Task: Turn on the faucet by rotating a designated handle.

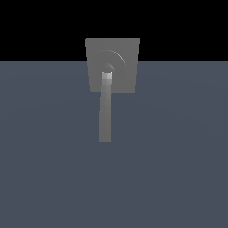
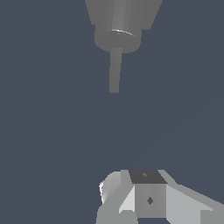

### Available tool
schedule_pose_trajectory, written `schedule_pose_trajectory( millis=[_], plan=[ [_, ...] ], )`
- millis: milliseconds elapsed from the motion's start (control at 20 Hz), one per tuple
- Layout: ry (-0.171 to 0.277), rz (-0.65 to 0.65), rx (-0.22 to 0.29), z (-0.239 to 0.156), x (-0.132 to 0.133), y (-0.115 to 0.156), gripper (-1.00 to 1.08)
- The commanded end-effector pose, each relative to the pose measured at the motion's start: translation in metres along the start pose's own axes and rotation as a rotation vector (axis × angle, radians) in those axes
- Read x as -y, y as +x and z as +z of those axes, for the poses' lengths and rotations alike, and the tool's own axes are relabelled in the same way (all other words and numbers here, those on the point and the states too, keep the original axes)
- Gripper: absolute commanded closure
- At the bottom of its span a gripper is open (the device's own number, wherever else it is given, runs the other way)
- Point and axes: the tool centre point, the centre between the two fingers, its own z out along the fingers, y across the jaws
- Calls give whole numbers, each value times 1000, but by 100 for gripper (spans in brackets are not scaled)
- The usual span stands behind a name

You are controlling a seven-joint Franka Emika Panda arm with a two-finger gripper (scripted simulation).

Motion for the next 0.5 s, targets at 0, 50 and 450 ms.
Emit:
schedule_pose_trajectory(
  millis=[0,50,450],
  plan=[
    [-26,-19,-14,-3,0,1,108],
    [-41,-29,-22,-4,-1,1,108],
    [-252,-171,-110,-26,-1,5,108]
  ],
)
